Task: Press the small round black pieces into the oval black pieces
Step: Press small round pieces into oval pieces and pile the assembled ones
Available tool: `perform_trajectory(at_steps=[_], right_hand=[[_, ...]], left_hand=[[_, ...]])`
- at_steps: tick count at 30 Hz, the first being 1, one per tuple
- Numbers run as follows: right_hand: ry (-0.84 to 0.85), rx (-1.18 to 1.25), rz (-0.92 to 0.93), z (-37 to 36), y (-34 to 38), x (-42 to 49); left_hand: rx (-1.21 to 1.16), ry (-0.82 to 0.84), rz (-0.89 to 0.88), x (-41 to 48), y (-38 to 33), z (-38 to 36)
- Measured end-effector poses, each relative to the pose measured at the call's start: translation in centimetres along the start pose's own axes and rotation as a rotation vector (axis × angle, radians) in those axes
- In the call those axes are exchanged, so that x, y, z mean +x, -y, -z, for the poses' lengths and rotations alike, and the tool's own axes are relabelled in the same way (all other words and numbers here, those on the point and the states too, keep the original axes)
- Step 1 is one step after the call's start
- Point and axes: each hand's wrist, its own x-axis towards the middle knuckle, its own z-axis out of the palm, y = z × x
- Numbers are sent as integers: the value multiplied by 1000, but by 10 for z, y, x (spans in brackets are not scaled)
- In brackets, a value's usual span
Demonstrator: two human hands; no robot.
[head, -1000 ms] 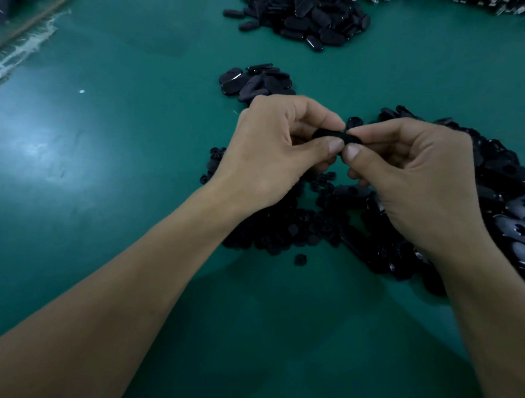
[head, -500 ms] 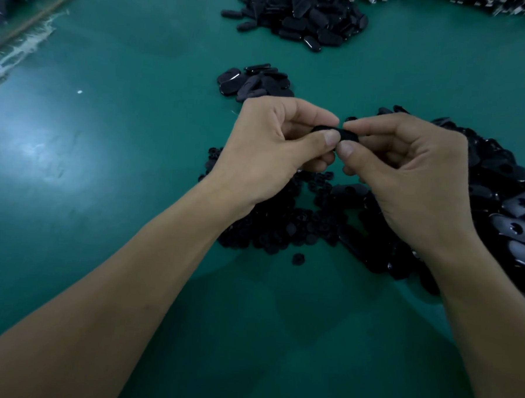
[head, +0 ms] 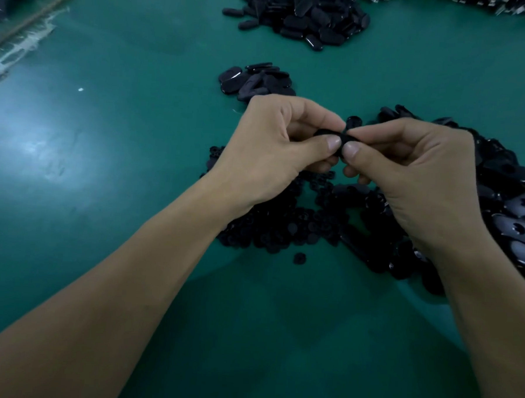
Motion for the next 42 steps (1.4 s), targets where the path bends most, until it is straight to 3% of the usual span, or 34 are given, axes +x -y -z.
perform_trajectory(at_steps=[16, 26, 42], right_hand=[[-68, -25, -24, -7, 8, -3], [-11, -6, -41, -2, 8, -2], [-42, -76, -63, -7, 7, -4]], left_hand=[[10, 47, -36, 2, 2, 2], [-34, 61, -10, 1, 1, 3], [140, -10, -53, 4, 8, 3]])
